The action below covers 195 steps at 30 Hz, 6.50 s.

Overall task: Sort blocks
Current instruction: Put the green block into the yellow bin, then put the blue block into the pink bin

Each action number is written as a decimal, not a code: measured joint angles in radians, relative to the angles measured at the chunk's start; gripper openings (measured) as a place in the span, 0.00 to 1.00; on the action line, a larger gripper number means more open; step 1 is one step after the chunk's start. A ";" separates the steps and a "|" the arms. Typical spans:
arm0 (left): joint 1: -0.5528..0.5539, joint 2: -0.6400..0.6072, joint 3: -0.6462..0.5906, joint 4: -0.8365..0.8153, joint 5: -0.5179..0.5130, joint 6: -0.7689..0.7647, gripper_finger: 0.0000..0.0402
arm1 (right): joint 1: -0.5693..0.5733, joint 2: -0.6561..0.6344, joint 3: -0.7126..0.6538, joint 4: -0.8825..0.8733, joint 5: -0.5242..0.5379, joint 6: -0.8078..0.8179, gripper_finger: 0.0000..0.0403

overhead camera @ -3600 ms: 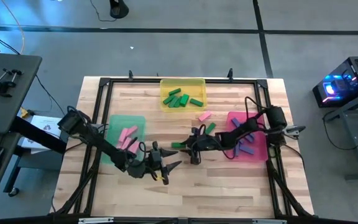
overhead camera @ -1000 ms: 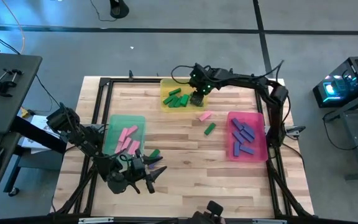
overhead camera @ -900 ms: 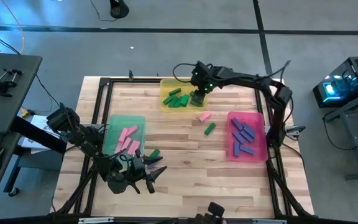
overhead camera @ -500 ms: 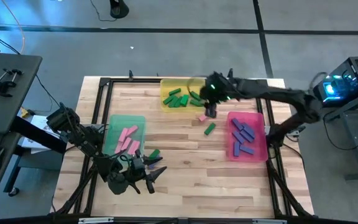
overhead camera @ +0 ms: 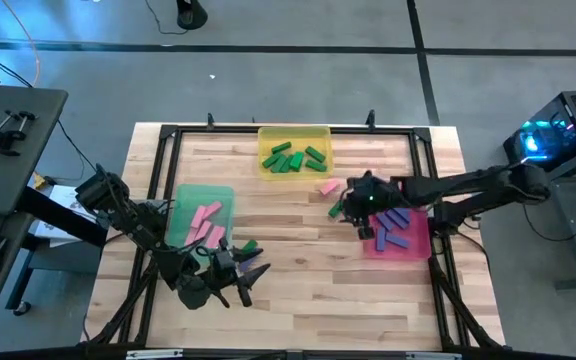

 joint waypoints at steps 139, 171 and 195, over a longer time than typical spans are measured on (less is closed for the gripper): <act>0.104 0.073 0.461 -1.331 0.691 -0.844 0.34 | 0.469 0.161 -0.248 0.868 0.350 0.453 0.38; 0.335 0.282 0.558 -1.496 1.024 -0.671 0.11 | 0.517 0.162 -0.248 0.885 0.418 0.427 0.38; 0.335 0.276 0.557 -1.482 0.959 -0.644 0.50 | 0.548 0.162 -0.248 0.885 0.417 0.454 0.38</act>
